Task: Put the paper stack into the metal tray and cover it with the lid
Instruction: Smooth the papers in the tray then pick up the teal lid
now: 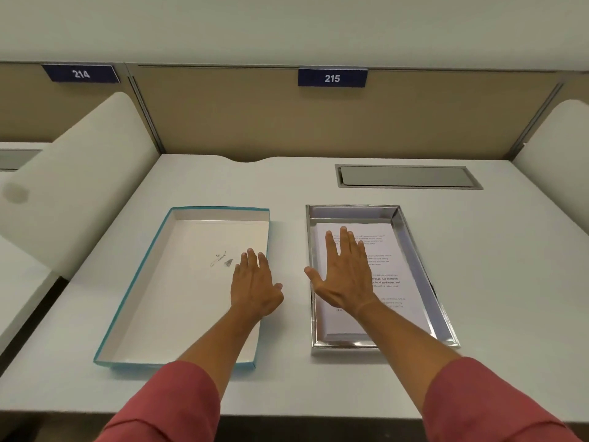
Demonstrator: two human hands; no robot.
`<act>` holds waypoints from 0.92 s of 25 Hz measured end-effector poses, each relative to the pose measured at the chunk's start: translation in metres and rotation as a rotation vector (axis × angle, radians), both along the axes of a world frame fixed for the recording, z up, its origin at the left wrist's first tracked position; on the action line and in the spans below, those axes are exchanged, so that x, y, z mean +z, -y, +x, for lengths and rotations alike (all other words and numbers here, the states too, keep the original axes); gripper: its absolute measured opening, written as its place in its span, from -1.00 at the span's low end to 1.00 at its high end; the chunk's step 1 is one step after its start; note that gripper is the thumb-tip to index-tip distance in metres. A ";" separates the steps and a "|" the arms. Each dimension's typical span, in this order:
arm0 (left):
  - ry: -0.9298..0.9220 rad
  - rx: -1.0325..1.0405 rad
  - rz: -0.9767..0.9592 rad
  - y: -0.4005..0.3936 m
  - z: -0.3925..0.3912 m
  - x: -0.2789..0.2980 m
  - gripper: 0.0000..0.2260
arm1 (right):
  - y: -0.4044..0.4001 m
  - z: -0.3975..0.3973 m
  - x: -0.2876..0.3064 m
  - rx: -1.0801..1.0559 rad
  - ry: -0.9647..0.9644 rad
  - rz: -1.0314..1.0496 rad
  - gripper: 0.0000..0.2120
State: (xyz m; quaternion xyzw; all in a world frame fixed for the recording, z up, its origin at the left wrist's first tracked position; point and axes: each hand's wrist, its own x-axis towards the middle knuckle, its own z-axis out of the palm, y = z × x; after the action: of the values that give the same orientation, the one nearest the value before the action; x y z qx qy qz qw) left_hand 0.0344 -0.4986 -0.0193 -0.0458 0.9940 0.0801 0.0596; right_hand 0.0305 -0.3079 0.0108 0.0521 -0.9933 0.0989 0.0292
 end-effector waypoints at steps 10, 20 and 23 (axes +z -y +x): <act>-0.079 0.066 0.126 -0.005 -0.001 0.007 -0.89 | -0.009 -0.001 -0.005 0.000 0.024 -0.056 -0.13; -0.499 0.216 0.483 0.016 -0.026 0.145 -0.80 | -0.004 -0.015 0.033 0.003 0.032 -0.274 -0.22; -0.582 0.285 0.639 0.020 -0.027 0.187 -0.75 | 0.001 -0.023 0.051 -0.035 0.076 -0.484 -0.27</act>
State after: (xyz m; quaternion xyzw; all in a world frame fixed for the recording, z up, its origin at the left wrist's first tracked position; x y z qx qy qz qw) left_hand 0.0079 -0.5186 0.1675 -0.1369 0.8786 0.3997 -0.2227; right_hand 0.0071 -0.3094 0.0614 0.0227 -0.9418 0.3354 0.0052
